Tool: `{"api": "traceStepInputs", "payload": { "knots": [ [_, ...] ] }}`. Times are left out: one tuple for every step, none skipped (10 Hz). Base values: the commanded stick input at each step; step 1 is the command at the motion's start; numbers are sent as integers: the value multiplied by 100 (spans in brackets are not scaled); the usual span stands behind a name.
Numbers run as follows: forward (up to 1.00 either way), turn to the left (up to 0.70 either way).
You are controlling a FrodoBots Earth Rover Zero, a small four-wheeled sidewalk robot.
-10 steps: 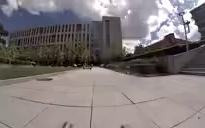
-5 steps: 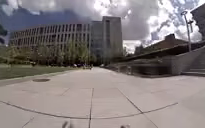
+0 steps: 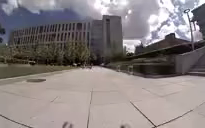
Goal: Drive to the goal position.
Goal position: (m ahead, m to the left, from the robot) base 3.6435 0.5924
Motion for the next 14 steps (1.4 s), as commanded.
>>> {"api": "traceStepInputs", "payload": {
  "knots": [
    [70,2],
    [70,2],
    [70,2],
    [70,2],
    [70,2],
    [70,2],
    [70,2],
    [70,2],
    [70,2],
    [70,2],
    [70,2],
    [70,2],
    [70,2],
    [70,2]
  ]
}}
